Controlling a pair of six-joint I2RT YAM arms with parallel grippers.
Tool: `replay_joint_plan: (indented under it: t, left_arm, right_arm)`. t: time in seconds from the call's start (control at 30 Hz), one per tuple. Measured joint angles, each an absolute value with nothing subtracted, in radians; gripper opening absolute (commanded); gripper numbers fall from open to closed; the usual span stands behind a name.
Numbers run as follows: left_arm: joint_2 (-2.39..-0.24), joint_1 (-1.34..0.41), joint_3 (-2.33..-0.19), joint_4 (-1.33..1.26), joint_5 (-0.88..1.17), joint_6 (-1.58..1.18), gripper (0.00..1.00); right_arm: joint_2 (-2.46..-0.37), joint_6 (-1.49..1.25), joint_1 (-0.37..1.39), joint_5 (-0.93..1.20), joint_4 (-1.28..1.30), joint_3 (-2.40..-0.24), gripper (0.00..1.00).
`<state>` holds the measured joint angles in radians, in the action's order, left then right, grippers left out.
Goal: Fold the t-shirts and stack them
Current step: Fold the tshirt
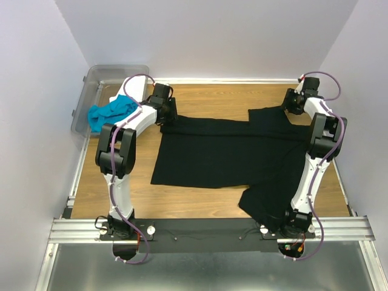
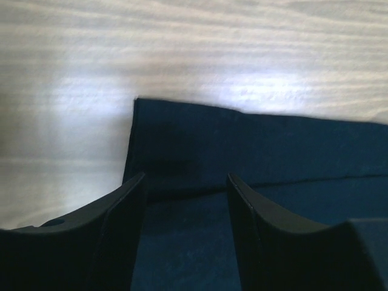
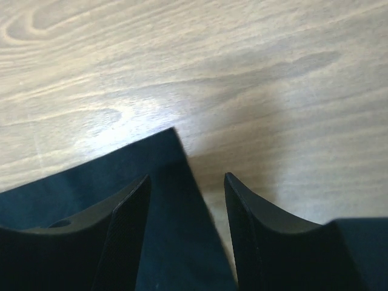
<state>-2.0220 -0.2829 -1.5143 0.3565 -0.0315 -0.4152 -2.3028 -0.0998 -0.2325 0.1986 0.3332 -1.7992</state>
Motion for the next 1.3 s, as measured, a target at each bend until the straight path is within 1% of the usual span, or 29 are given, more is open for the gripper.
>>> replay_joint_plan:
  t: [0.17,0.27,0.33,0.37,0.43,0.47,0.57,0.6,0.67,0.87,0.97,1.13,1.3]
  left_arm:
    - [-1.950,-0.308,-1.446,0.363,-0.073,-0.406,0.63]
    - [-1.926,-0.327,-1.422,0.361,-0.093,-0.402,0.63]
    - [-1.917,-0.335,-1.408,0.361,-0.098,-0.400,0.63]
    - [-1.915,-0.338,-1.404,0.361,-0.098,-0.400,0.63]
    - [-1.915,-0.342,-1.398,0.361,-0.102,-0.397,0.63]
    - [-1.915,-0.342,-1.396,0.361,-0.105,-0.395,0.63]
    - [-1.915,-0.342,-1.391,0.361,-0.114,-0.391,0.63]
    - [-1.914,-0.342,-1.390,0.361,-0.116,-0.390,0.63]
    - [-1.906,-0.342,-1.377,0.360,-0.123,-0.390,0.63]
    - [-1.877,-0.342,-1.338,0.360,-0.133,-0.389,0.63]
    - [-1.863,-0.342,-1.324,0.357,-0.140,-0.389,0.63]
    - [-1.825,-0.342,-1.289,0.344,-0.146,-0.390,0.62]
    - [-1.790,-0.342,-1.243,0.334,-0.149,-0.395,0.62]
  right_arm:
    - [-2.329,-0.077,-0.226,0.197,0.324,-1.821,0.56]
    - [-2.330,-0.068,-0.221,0.198,0.321,-1.821,0.48]
    - [-2.333,-0.060,-0.213,0.199,0.316,-1.821,0.45]
    - [-2.335,-0.054,-0.207,0.200,0.311,-1.821,0.42]
    - [-2.338,-0.049,-0.194,0.201,0.305,-1.821,0.37]
    - [-2.338,-0.046,-0.189,0.201,0.303,-1.821,0.31]
    - [-2.342,-0.042,-0.170,0.202,0.298,-1.821,0.20]
    - [-2.344,-0.043,-0.165,0.203,0.297,-1.822,0.11]
    - [-2.346,-0.045,-0.160,0.205,0.298,-1.827,0.01]
    - [-2.336,-0.044,-0.150,0.206,0.325,-1.826,0.01]
    - [-2.270,-0.051,-0.149,0.206,0.347,-1.760,0.01]
    - [-2.035,-0.082,-0.134,0.216,0.365,-1.563,0.01]
    - [-1.730,-0.136,-0.112,0.246,0.361,-1.353,0.00]
